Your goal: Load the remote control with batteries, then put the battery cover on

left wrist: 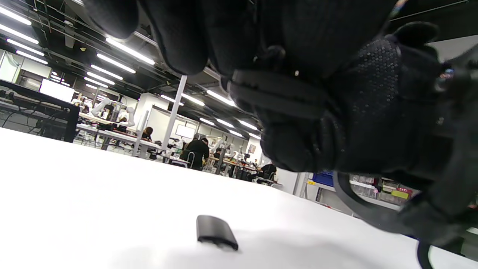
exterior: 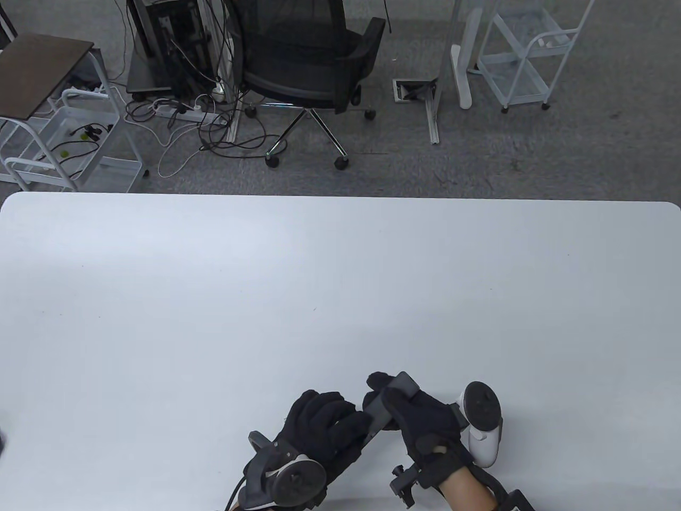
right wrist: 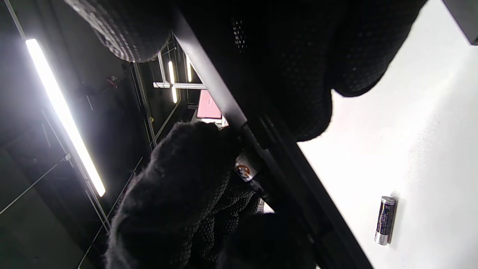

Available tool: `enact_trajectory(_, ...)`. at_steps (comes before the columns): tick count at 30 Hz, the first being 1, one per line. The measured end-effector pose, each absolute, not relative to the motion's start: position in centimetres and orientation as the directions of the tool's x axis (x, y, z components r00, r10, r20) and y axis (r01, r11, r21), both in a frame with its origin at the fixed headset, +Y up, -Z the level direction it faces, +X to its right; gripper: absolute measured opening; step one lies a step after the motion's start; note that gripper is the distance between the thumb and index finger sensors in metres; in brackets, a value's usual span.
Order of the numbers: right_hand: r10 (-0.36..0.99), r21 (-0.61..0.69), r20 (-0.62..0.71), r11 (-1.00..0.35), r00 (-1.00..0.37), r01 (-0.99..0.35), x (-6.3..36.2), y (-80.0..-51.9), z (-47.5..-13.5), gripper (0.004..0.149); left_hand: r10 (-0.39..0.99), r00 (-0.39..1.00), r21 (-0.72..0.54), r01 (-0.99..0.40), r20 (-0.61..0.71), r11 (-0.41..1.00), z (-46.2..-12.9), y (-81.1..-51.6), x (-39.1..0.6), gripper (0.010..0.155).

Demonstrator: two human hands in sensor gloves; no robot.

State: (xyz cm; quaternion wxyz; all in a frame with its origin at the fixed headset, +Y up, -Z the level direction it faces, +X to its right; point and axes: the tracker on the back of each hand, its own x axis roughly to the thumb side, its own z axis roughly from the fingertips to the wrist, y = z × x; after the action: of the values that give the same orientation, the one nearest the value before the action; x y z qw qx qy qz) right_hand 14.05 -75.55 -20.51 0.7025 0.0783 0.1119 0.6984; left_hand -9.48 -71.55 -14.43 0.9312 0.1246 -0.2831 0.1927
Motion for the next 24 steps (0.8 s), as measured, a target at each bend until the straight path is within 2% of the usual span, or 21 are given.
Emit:
enact_trajectory(12, 0.995, 0.256, -0.091, 0.061, 0.039, -0.965, 14.41, -75.66, -20.46, 0.062, 0.265, 0.776, 0.128, -0.404, 0.573, 0.906, -14.3, -71.58, -9.23, 0.055)
enact_trajectory(24, 0.99, 0.239, -0.12, 0.102, 0.075, -0.966, 14.78, -75.59, -20.31, 0.062, 0.308, 0.758, 0.077, -0.425, 0.575, 0.902, -14.43, -71.79, -9.14, 0.054)
